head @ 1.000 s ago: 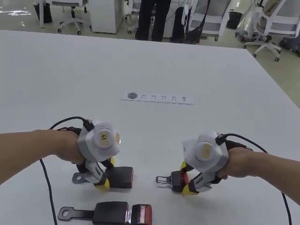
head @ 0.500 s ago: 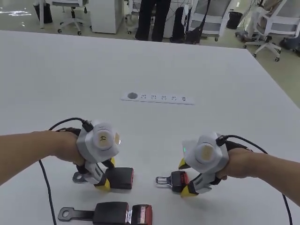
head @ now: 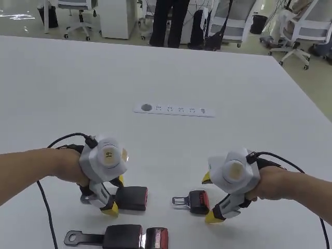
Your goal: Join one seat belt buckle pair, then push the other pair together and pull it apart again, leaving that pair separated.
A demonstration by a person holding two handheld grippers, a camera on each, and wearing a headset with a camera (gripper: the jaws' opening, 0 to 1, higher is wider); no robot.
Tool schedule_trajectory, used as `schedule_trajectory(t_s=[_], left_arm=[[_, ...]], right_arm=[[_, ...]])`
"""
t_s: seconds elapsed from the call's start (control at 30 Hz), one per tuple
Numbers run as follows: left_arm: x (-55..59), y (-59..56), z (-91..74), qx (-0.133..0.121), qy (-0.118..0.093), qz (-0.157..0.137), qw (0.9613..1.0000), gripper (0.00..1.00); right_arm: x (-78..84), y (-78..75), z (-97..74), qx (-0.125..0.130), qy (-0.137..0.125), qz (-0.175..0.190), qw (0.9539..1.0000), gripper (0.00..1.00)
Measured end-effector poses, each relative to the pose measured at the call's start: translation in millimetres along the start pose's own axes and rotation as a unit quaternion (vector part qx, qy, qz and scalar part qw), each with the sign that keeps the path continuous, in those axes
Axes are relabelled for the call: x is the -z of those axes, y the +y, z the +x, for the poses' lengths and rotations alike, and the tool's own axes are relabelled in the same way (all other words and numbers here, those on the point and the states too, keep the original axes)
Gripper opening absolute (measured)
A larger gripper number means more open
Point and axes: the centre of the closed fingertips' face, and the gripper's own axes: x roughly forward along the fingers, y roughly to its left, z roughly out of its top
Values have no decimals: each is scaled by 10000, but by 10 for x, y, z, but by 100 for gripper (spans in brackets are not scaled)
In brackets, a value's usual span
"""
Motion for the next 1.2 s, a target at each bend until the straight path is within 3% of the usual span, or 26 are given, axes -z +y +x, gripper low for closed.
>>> schedule_trajectory(t_s=[0.17, 0.3, 0.4, 0.57, 0.7, 0.77, 0.93, 1.1, 1.2], left_arm=[[77, 42, -75, -85, -155, -219, 9996, 44], [69, -25, -164, -115, -293, -385, 9988, 46], [164, -6, -190, -147, -443, -603, 9971, 48], [230, -51, -260, -231, -600, -847, 9943, 49], [237, -140, -344, -308, -795, -1089, 9904, 51], [320, -126, -351, -342, -896, -1195, 9882, 52], [385, -247, -433, -476, -1114, -1486, 9815, 56], [513, -327, -470, -608, -1388, -1747, 9729, 57], [544, -383, -514, -728, -1620, -1938, 9648, 60]], right_arm=[[17, 38, -43, 46, -39, 77, 10000, 59], [56, 79, -81, 67, -32, 128, 9999, 61], [86, 107, -99, 72, -51, 168, 9998, 63], [143, 143, -123, 101, -100, 270, 9995, 64], [175, 164, -147, 163, -198, 461, 9986, 66], [159, 197, -177, 203, -266, 516, 9981, 66], [161, 267, -209, 270, -435, 702, 9962, 68], [190, 339, -191, 398, -598, 899, 9934, 69], [163, 382, -221, 478, -685, 944, 9920, 69]])
